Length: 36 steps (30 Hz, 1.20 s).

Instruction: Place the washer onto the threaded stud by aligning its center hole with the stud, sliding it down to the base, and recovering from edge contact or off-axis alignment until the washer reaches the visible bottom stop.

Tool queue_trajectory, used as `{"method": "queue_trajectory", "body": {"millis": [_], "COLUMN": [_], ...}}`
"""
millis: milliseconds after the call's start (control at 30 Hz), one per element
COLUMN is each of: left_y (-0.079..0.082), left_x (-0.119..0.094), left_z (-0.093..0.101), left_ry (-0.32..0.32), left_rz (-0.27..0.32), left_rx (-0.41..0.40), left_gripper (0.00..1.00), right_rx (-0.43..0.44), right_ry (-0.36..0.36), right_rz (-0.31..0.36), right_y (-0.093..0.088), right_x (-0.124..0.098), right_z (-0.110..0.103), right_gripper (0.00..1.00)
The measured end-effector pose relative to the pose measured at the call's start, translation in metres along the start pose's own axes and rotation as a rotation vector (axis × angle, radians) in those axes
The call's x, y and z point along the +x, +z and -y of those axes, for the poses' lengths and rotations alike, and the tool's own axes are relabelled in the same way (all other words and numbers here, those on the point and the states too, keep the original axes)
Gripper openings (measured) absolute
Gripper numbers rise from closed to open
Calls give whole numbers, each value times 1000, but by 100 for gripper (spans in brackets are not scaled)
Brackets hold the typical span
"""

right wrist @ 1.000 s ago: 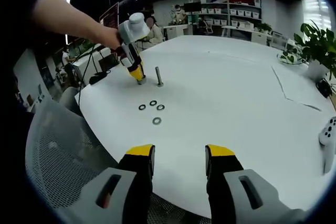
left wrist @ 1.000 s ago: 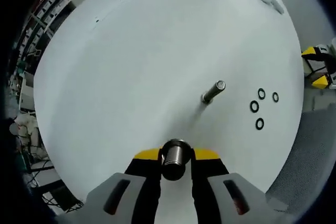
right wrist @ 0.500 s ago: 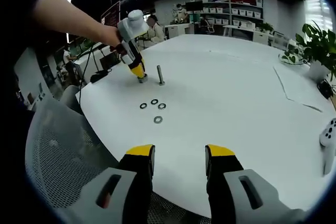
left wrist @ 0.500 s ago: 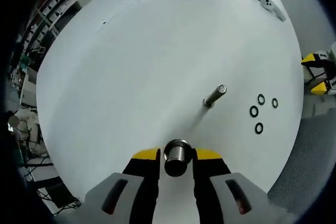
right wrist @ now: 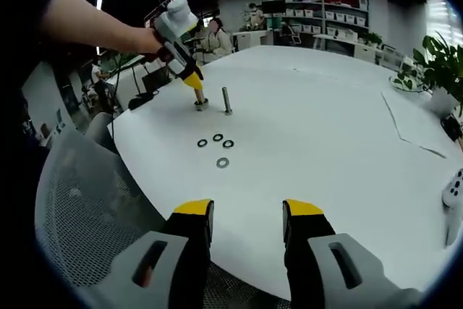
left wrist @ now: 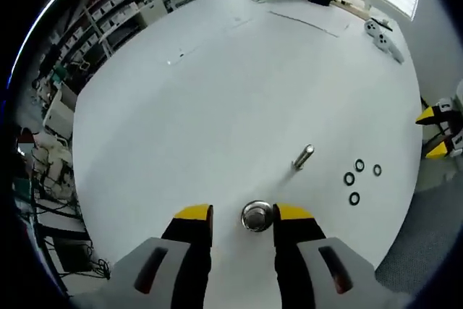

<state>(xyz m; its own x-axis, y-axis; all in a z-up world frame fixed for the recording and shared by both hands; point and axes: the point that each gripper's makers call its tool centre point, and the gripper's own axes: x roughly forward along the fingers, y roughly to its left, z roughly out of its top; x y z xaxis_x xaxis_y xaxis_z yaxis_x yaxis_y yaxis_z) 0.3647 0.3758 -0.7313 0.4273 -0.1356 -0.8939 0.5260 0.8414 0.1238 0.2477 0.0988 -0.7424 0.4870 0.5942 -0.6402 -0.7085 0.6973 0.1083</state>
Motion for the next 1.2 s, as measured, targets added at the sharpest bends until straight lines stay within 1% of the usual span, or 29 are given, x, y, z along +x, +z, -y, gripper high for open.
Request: {"method": "queue_trajectory", "body": {"millis": [33, 67, 133, 367, 467, 600, 667, 733, 767, 867, 967, 1100, 1133, 1167, 1200], "left_y": [0, 2, 4, 9, 14, 18, 21, 24, 29, 27, 25, 19, 16, 13, 9], "left_x": [-3, -9, -14, -35, -44, -56, -62, -70, -75, -84, -93, -98, -98, -97, -98], "left_z": [-1, 0, -1, 0, 1, 5, 6, 9, 11, 11, 16, 22, 27, 31, 34], "left_ry": [8, 14, 18, 46, 50, 56, 67, 65, 63, 104, 101, 90, 64, 39, 29], "left_rz": [8, 25, 63, 140, 192, 242, 276, 323, 375, 414, 448, 482, 487, 489, 491], "left_rx": [1, -9, -32, -61, -101, -102, -93, -110, -118, -86, -96, -130, -170, -195, -209], "left_gripper": [31, 31, 31, 31, 31, 31, 31, 31, 31, 30, 30, 30, 30, 30, 30], "right_rx": [-1, -2, -8, -7, -6, -1, -1, 3, 1, 1, 10, 10, 10, 10, 5], "right_ry": [0, 1, 2, -1, -3, -8, -10, -9, -10, -19, -25, -36, -38, -39, -41], "right_rz": [0, -1, -3, -10, -10, -15, -14, -26, -27, -27, -34, -42, -46, -49, -57], "right_y": [0, 0, -1, -2, -2, -3, -3, -5, -5, -5, -7, -8, -9, -10, -11], "right_x": [0, 0, 0, 1, 1, 1, 1, 1, 1, 1, 1, 1, 1, 2, 2], "right_z": [0, 0, 0, 0, 1, 2, 2, 2, 2, 4, 5, 7, 7, 7, 8], "right_gripper": [41, 41, 41, 41, 41, 41, 41, 41, 41, 42, 43, 43, 43, 44, 44]}}
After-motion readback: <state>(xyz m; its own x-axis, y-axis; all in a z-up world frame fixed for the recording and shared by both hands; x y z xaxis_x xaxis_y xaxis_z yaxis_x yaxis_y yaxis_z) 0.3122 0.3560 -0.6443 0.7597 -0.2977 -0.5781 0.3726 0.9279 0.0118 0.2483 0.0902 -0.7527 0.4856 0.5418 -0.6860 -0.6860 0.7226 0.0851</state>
